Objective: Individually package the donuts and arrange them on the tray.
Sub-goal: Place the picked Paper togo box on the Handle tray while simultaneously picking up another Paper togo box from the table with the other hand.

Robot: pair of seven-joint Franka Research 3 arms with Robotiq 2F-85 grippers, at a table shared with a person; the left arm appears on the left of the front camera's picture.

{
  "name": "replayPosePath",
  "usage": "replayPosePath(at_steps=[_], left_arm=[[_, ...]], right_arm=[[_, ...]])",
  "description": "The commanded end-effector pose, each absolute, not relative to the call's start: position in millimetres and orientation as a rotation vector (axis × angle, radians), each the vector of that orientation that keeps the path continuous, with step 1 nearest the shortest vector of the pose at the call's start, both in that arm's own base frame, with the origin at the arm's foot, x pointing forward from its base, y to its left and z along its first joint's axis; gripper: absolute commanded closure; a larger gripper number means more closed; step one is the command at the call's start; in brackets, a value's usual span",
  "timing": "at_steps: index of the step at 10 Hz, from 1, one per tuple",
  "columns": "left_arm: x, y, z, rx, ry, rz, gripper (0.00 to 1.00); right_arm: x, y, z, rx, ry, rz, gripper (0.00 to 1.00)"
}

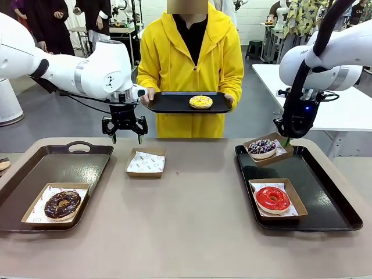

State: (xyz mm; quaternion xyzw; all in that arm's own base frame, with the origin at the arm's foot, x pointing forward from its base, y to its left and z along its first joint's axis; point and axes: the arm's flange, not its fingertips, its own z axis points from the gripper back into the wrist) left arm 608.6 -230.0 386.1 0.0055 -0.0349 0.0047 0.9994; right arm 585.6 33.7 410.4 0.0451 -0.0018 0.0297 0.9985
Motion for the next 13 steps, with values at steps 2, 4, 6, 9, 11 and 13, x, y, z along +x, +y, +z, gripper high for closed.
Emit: replayPosePath(at_steps=[2, 4, 6, 9, 11, 13], left_arm=[[611, -230, 388, 0.029, -0.066, 0.003, 0.00], [611, -230, 388, 0.029, -0.066, 0.003, 0.00], [608, -230, 386, 0.012, -0.069, 0.009, 0.00], [595, -225, 384, 0.008, -0.150, 0.031, 0.00], [589, -227, 375, 0.004, -0.159, 0.026, 0.00], [585, -230, 366, 0.017, -0.151, 0.018, 0.00]], right_arm=[[585, 32, 411, 0.091, -0.006, 0.071, 0.99], [585, 32, 411, 0.091, -0.006, 0.071, 0.99], [587, 36, 409, 0.073, -0.015, 0.039, 0.99], [589, 38, 403, 0.049, -0.037, -0.026, 0.99], [590, 33, 395, 0.048, -0.044, -0.052, 0.99], [591, 35, 386, 0.011, -0.033, -0.044, 0.99]])
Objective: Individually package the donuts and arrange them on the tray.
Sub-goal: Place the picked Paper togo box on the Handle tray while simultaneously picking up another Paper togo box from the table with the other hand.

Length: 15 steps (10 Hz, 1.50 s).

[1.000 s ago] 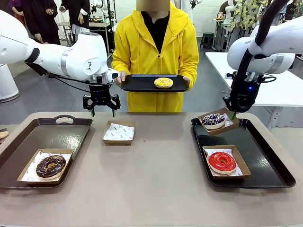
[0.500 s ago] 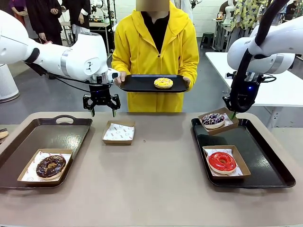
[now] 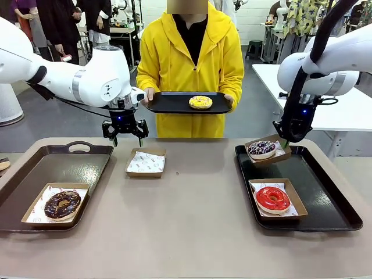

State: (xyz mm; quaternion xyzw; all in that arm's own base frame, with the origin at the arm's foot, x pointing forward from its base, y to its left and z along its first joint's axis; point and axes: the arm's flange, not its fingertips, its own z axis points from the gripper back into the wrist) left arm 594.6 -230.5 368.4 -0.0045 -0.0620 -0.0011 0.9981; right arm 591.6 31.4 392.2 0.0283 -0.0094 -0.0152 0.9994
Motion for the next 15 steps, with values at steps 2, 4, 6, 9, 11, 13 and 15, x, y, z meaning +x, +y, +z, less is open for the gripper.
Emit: replayPosePath(at_steps=[2, 4, 6, 9, 11, 13, 15], left_arm=[[585, -232, 359, 0.029, -0.144, 0.015, 0.00], [589, -233, 351, 0.034, -0.133, 0.021, 0.00], [591, -231, 346, 0.034, -0.124, 0.027, 0.00], [593, -228, 339, 0.030, -0.112, 0.036, 0.00], [595, -227, 330, 0.027, -0.091, 0.038, 0.00], [593, -227, 327, 0.023, -0.081, 0.031, 0.00], [592, -226, 326, -0.009, -0.072, 0.012, 0.00]], right_arm=[[590, 37, 384, -0.020, -0.040, -0.042, 0.99], [591, 39, 379, -0.031, -0.037, -0.050, 0.99], [593, 40, 376, -0.035, -0.035, -0.062, 0.99], [595, 45, 373, -0.044, -0.031, -0.063, 0.99], [595, 45, 371, -0.047, -0.025, -0.066, 0.99], [594, 46, 372, -0.048, -0.025, -0.068, 0.99], [595, 46, 370, -0.035, -0.028, -0.047, 0.99]])
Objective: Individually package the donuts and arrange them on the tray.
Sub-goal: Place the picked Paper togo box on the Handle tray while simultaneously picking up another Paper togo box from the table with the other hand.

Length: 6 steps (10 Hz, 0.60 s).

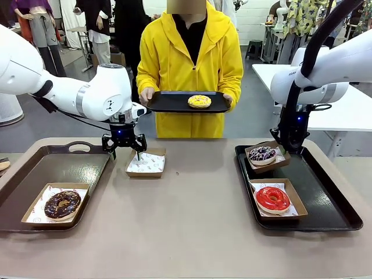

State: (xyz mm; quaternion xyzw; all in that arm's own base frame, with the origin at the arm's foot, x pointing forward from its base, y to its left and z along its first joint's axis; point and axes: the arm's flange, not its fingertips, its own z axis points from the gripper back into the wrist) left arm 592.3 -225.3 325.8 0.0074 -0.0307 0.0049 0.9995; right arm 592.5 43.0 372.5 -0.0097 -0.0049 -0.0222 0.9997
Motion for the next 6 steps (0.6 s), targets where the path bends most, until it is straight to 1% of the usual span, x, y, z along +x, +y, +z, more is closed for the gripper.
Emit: replayPosePath(at_steps=[1, 2, 3, 4, 5, 6], left_arm=[[591.9, -226.6, 326.6, -0.015, -0.063, 0.007, 0.60], [591.8, -226.3, 326.8, -0.016, -0.060, 0.007, 0.60], [591.9, -226.7, 326.5, -0.017, -0.054, 0.009, 1.00], [591.6, -226.7, 325.6, -0.016, -0.049, 0.008, 0.65], [591.8, -226.7, 325.1, -0.016, -0.046, 0.007, 1.00], [591.7, -226.7, 325.2, -0.015, -0.044, 0.006, 1.00]], right_arm=[[594.6, 45.7, 369.9, -0.026, -0.026, -0.045, 0.39], [594.5, 45.7, 369.6, -0.025, -0.023, -0.044, 0.39], [594.6, 45.3, 369.1, -0.024, -0.022, -0.043, 0.00], [594.5, 44.9, 368.6, -0.021, -0.020, -0.042, 0.35], [594.4, 44.4, 368.4, -0.019, -0.019, -0.043, 0.00], [594.2, 44.3, 368.2, -0.015, -0.020, -0.042, 0.00]])
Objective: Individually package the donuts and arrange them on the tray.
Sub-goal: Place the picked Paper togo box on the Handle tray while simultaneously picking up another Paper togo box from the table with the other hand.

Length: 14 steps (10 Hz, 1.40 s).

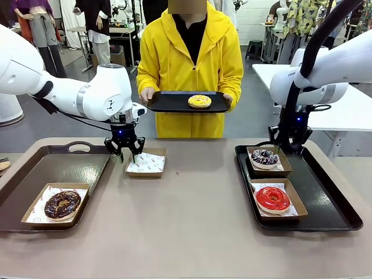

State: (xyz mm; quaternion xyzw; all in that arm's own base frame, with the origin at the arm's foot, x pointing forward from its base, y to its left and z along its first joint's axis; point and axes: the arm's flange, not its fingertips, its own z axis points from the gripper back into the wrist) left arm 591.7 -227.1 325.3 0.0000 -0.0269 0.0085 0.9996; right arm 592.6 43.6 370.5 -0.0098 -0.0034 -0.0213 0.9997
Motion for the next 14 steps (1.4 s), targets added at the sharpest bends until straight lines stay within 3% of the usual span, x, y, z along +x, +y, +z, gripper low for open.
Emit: replayPosePath(at_steps=[1, 9, 12, 14], left_arm=[[592, -227, 326, -0.017, -0.044, 0.006, 1.00], [593, -227, 339, -0.025, -0.038, 0.011, 1.00], [591, -230, 396, -0.026, -0.046, -0.037, 1.00], [599, -241, 435, 0.009, -0.075, -0.051, 1.00]], right_arm=[[594, 44, 368, -0.014, -0.020, -0.043, 0.00], [574, 34, 383, 0.034, -0.077, -0.024, 0.00], [511, -10, 427, 0.384, -0.094, 0.145, 0.00], [462, -70, 452, 0.614, -0.189, 0.124, 0.00]])
